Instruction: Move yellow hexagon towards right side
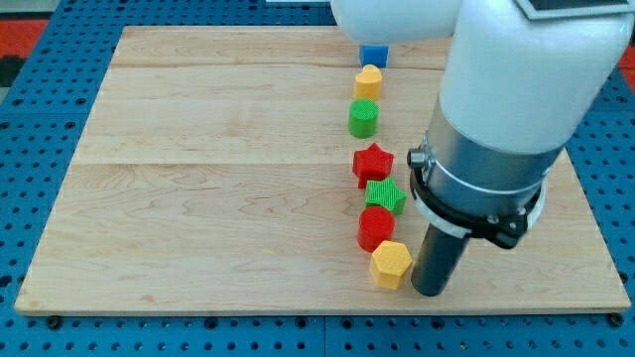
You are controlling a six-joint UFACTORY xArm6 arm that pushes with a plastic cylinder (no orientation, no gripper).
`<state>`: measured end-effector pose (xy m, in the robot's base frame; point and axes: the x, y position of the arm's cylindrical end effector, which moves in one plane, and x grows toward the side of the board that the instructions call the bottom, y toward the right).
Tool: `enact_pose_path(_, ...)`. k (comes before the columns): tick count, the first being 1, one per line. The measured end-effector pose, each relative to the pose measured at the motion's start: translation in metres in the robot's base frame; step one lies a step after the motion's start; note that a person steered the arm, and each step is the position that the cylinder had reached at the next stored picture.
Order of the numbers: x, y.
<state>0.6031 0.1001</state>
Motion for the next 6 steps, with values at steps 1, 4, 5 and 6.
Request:
enact_pose_path(1, 0.015, -0.044)
enact_pose_path(4, -0.036, -0.007)
enact_pose_path(5, -0.028, 0.013)
enact_pose_path(6, -0.026, -0.054)
